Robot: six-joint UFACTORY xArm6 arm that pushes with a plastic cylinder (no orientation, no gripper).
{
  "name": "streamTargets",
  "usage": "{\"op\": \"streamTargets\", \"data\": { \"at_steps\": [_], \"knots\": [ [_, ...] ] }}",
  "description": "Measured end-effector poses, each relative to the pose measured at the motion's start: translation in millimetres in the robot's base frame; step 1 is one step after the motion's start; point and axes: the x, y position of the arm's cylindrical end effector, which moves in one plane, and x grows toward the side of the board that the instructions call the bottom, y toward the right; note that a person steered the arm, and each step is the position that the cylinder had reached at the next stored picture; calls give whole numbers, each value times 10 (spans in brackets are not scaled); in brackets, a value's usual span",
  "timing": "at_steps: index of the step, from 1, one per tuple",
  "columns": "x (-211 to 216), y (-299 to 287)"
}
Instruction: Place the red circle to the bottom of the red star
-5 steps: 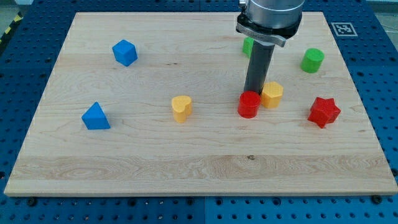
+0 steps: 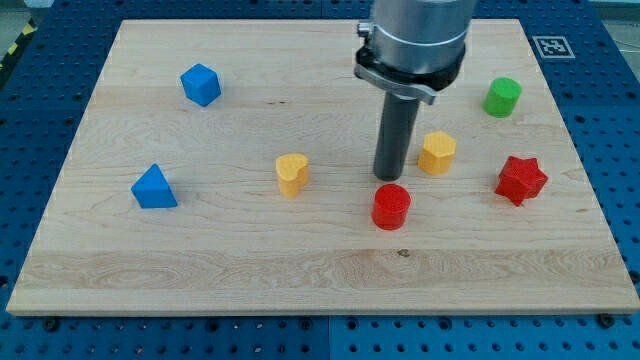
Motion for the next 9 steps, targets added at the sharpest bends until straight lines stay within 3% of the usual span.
{"op": "streamTargets", "data": {
  "at_steps": [2,3,5,6,8,9],
  "knots": [
    [503,27],
    [473,126],
    [622,-428],
    [880,-304],
    [931,733],
    [931,824]
  ]
}}
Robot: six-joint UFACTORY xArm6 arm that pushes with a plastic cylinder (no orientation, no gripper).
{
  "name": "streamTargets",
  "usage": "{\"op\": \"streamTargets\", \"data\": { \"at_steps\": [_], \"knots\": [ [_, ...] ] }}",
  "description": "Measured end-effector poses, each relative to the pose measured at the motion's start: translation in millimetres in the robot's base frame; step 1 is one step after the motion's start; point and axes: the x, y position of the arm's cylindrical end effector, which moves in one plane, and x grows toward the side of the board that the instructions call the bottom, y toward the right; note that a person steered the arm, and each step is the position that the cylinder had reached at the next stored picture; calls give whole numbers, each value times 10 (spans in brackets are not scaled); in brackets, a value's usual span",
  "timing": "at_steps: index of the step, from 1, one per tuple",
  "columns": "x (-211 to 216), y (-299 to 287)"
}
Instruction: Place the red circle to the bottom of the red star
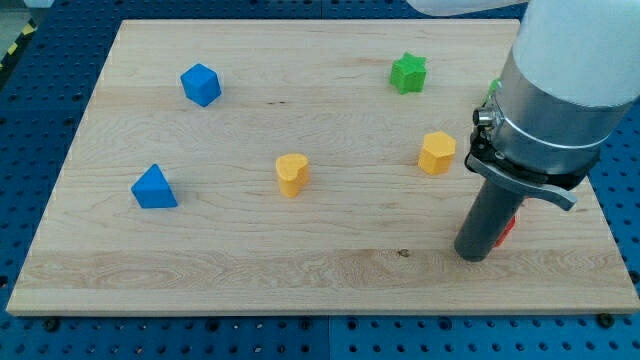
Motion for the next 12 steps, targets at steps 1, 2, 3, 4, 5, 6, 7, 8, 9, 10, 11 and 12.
{"op": "streamTargets", "data": {
  "at_steps": [1,2,3,4,5,6,7,8,9,10,11,12],
  "knots": [
    [-1,0],
    [-50,236],
    [-50,585],
    [-33,626],
    [-18,584],
    [-17,273],
    [-52,47],
    [-314,65],
    [-367,210],
    [-268,307],
    [-251,307],
    [-251,307]
  ]
}}
